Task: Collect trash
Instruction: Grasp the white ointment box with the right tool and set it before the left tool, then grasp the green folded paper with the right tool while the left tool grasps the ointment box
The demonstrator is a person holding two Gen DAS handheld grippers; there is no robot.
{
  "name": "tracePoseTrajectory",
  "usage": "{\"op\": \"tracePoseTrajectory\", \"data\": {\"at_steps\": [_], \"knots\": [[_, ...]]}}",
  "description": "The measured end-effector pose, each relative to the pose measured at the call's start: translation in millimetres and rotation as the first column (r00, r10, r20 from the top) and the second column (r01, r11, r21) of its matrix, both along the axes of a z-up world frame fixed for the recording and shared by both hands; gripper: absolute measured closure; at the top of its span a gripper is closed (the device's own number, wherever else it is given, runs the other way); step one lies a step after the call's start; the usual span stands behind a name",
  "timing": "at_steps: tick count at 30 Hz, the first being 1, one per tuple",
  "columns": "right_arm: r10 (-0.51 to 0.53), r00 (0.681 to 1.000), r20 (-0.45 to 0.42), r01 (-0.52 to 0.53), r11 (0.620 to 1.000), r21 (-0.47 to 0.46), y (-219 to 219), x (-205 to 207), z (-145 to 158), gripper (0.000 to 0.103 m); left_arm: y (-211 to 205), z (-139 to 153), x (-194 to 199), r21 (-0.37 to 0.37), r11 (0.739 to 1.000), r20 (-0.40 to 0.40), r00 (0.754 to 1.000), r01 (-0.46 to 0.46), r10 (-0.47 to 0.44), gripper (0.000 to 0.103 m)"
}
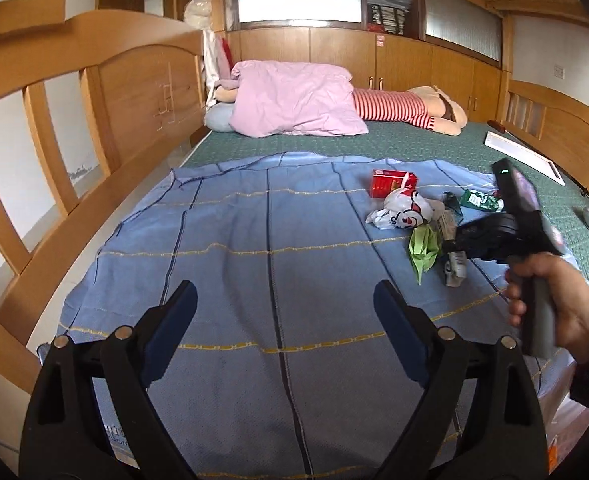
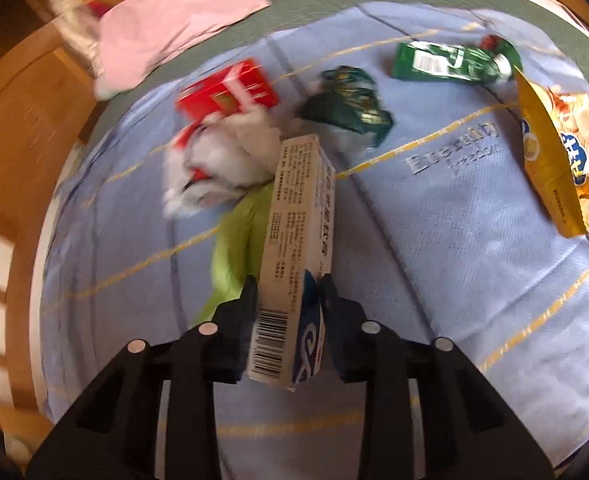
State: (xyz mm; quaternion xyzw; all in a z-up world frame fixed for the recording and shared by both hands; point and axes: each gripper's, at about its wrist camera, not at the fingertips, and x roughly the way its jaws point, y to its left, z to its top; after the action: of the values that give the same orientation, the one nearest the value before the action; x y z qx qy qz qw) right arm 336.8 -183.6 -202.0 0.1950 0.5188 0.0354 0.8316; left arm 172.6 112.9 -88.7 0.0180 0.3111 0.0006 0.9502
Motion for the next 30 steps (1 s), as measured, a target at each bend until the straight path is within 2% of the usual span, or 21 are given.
{"op": "tracePoseTrajectory", "data": {"at_steps": [3,6,9,12,13,14,16,19,21,22,24,26,29,30], "knots": [[0.109,0.994,0.005,-0.109,0.994,0.01,19,-22,10,0.078,7,-4,2,-0.02,1.0,-0.027,0.999,-0.024,0.024,0.013],[0.252,0.968,0.005,-0.25,0.96,0.125,49,-42,17,0.081,19,-10,8,-0.041,0.996,-0.067,0.995,-0.073,0.07,0.013],[0.381,0.924,0.008,-0.369,0.889,0.272,85,-54,17,0.081,40,-18,16,-0.078,0.985,-0.127,0.981,-0.156,0.145,0.013],[0.499,0.866,0.019,-0.454,0.771,0.447,122,-59,5,0.081,65,-26,21,-0.124,0.961,-0.176,0.958,-0.248,0.224,0.013],[0.517,0.856,0.009,-0.466,0.765,0.445,129,-60,2,0.078,72,-28,23,-0.137,0.952,-0.191,0.95,-0.274,0.246,0.013],[0.526,0.851,-0.006,-0.476,0.775,0.417,135,-60,0,0.066,77,-30,23,-0.146,0.945,-0.204,0.944,-0.292,0.26,0.013],[0.514,0.857,-0.028,-0.478,0.815,0.329,137,-55,-2,0.054,85,-36,25,-0.164,0.933,-0.235,0.931,-0.32,0.278,0.013],[0.401,0.915,0.043,-0.399,0.886,0.236,110,-38,13,0.05,87,-44,30,-0.185,0.931,-0.278,0.926,-0.314,0.257,0.013],[0.274,0.957,0.093,-0.282,0.956,0.083,86,-21,25,0.044,83,-50,33,-0.193,0.934,-0.3,0.924,-0.302,0.238,0.013],[0.222,0.97,0.102,-0.227,0.973,0.034,78,-12,26,0.043,81,-53,35,-0.202,0.935,-0.312,0.924,-0.293,0.222,0.013],[0.116,0.988,0.098,-0.114,0.993,-0.024,59,12,22,0.042,75,-59,41,-0.222,0.938,-0.337,0.924,-0.266,0.182,0.012],[0.053,0.995,0.079,-0.05,0.998,-0.046,50,32,10,0.042,66,-67,48,-0.245,0.943,-0.365,0.923,-0.224,0.125,0.011],[0.04,0.998,0.043,-0.038,0.998,-0.049,53,55,-9,0.043,49,-79,59,-0.287,0.946,-0.394,0.919,-0.151,0.027,0.011],[0.041,0.998,0.047,-0.038,0.998,-0.057,55,52,-13,0.048,41,-83,64,-0.296,0.947,-0.399,0.917,-0.127,-0.002,0.011]]}}
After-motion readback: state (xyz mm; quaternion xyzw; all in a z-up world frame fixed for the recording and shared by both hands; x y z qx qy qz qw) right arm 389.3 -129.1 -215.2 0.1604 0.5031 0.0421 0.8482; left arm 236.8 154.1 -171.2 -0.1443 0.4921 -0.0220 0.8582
